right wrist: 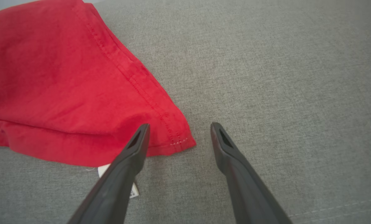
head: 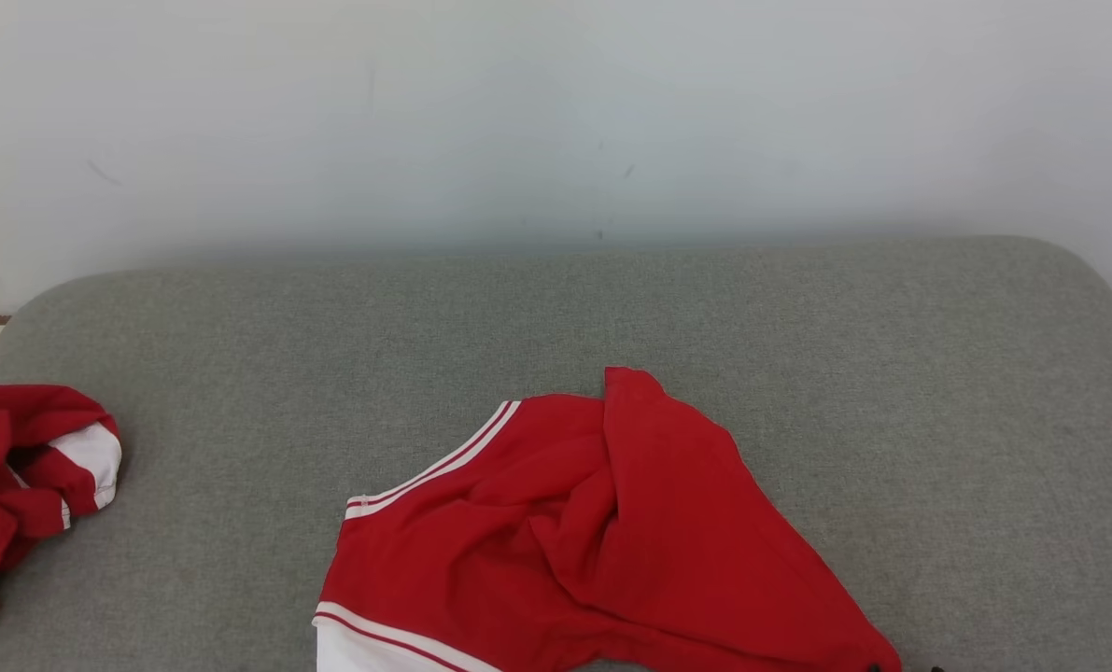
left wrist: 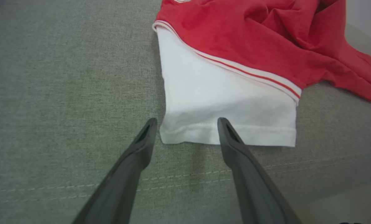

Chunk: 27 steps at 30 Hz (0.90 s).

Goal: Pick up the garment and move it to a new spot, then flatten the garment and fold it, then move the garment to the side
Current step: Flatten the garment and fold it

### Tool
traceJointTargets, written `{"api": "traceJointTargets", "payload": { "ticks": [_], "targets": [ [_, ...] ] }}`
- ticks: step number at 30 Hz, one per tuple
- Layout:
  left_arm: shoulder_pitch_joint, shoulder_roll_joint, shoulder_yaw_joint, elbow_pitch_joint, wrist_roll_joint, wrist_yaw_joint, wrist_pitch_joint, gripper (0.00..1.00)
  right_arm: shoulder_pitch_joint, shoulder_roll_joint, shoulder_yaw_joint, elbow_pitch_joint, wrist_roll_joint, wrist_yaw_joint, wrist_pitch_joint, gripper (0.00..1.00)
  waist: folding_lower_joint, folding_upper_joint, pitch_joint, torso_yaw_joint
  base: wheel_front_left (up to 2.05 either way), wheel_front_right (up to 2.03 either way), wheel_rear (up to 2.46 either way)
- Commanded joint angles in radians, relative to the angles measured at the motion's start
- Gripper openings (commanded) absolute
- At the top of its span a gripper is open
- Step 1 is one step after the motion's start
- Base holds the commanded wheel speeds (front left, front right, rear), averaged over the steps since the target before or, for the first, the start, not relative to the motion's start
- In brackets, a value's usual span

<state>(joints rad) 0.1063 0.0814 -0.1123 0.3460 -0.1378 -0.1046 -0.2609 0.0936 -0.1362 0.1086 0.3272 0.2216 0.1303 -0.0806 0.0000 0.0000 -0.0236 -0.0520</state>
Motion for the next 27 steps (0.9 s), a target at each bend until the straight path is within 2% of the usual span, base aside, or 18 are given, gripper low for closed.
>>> {"api": "traceJointTargets", "payload": {
  "ticks": [1, 16, 17, 18, 19, 20, 27],
  "targets": [
    [-0.007, 0.003, 0.002, 0.004, -0.004, -0.002, -0.006, 1.0, -0.007, -0.001, 0.004, 0.007, 0.007, 0.001, -0.005, 1.0, 0.0, 0.0, 0.002, -0.003, 0.0, 0.0, 0.0],
    [-0.072, -0.005, -0.02, 0.08, 0.004, -0.015, -0.005, 1.0, -0.12, 0.022, 0.046, 0.204, 0.004, 0.001, -0.068, 1.0, 0.0, 0.0, 0.009, -0.002, 0.0, 0.0, 0.0],
    [-0.07, -0.006, -0.023, 0.085, -0.005, -0.016, -0.005, 0.78, -0.125, 0.022, 0.048, 0.211, 0.007, 0.001, -0.07, 0.93, 0.0, 0.0, 0.01, -0.002, 0.0, 0.0, 0.0],
    [-0.071, -0.006, -0.025, 0.087, -0.007, -0.017, -0.005, 0.35, -0.129, 0.021, 0.049, 0.219, 0.006, 0.001, -0.072, 0.45, 0.0, 0.0, 0.01, -0.001, 0.0, 0.0, 0.0],
    [-0.07, -0.007, -0.033, 0.094, -0.008, -0.018, -0.005, 0.0, -0.133, 0.021, 0.049, 0.226, 0.003, 0.001, -0.076, 0.14, 0.0, 0.0, 0.011, -0.001, 0.0, 0.0, 0.0],
    [-0.069, -0.008, -0.038, 0.096, -0.01, -0.02, -0.005, 0.0, -0.136, 0.023, 0.048, 0.232, 0.002, 0.001, -0.079, 0.0, 0.0, 0.0, 0.012, 0.0, 0.0, 0.0, 0.0],
    [-0.062, -0.008, -0.041, 0.06, -0.032, -0.024, -0.005, 0.0, -0.138, 0.029, 0.048, 0.241, 0.025, 0.001, -0.111, 0.0, 0.0, 0.0, 0.012, 0.013, 0.0, 0.0, 0.0]
  ]
}}
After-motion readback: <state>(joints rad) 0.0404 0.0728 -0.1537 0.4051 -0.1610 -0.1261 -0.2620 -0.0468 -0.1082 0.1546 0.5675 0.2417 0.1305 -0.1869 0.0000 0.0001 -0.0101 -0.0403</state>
